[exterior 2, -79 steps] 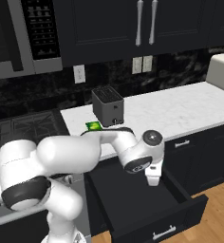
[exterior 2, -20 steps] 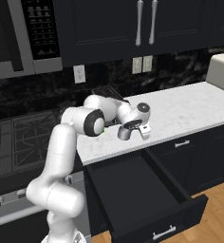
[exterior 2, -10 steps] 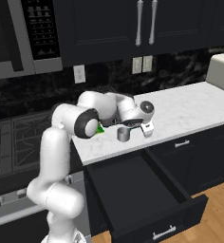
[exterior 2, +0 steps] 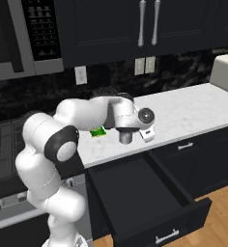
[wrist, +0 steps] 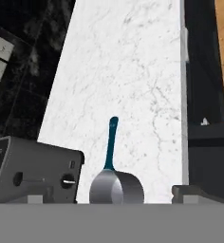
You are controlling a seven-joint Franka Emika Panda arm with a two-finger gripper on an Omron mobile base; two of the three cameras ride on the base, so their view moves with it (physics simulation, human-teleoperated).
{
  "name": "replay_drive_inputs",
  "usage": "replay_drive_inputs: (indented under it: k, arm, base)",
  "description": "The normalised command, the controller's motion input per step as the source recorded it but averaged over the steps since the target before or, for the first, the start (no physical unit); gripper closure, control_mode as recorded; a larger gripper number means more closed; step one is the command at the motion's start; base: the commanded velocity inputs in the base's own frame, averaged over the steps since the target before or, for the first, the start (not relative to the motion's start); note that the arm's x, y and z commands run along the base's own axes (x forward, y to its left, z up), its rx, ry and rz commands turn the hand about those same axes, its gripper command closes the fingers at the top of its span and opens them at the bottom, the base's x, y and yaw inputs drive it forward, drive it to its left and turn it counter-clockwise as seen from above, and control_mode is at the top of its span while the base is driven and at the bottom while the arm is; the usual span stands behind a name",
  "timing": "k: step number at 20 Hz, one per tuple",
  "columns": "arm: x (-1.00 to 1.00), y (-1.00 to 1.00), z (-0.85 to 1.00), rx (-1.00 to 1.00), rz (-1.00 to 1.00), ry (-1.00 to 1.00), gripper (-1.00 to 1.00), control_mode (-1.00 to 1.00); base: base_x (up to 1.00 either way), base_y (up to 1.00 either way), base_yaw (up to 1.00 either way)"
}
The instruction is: Pick the measuring cup from the drawer and place it on the counter.
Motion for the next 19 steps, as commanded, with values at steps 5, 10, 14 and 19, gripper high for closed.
replay_drive_inputs:
  k: [5,10,14,19]
  arm:
    - [-0.89,0.20,0.80,-0.10,0.12,-0.02,-1.00,-1.00]
    - [-0.97,0.17,0.33,-0.18,0.12,0.12,-1.00,-1.00]
    - [-0.91,0.26,0.33,-0.24,0.20,0.09,-1.00,-1.00]
    - [-0.43,0.40,0.20,-0.18,0.22,-0.01,-1.00,-1.00]
  base:
    - [0.00,0.00,0.00]
    - [0.00,0.00,0.00]
    - [0.00,0.00,0.00]
    - [0.00,0.00,0.00]
